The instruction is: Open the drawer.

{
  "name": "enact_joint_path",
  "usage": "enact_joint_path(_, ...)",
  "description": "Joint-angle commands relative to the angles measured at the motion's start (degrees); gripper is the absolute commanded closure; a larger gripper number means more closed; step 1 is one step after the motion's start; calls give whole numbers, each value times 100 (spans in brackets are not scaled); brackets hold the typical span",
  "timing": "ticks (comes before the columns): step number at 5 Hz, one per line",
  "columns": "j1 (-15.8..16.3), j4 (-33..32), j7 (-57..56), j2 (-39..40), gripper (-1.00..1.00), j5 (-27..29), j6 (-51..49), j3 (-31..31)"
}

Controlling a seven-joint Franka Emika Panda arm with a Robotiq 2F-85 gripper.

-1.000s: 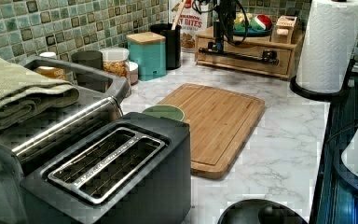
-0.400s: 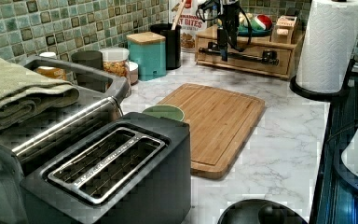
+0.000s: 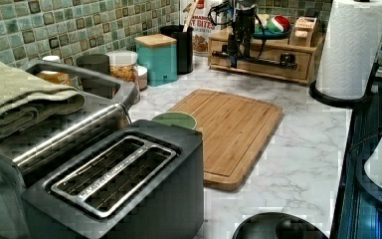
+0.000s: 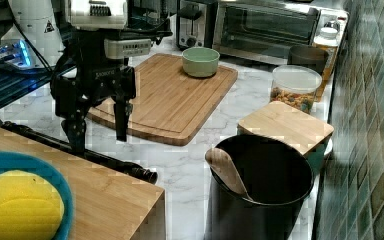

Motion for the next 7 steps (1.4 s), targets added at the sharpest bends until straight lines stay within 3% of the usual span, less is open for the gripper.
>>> enact_joint_path(1,-547,186,-662,457,-100,234,84,347)
enact_joint_path(3,-493,158,-869,239,-100,314,-584,522)
enact_joint_path(5,-202,-106,-959,373,-100,979,-464,1077)
enact_joint_path(6,37,-620,-427,256,-100,1051,189,1197)
enact_joint_path(7,509,-1053,157,-157,-100,1055,-7,1237)
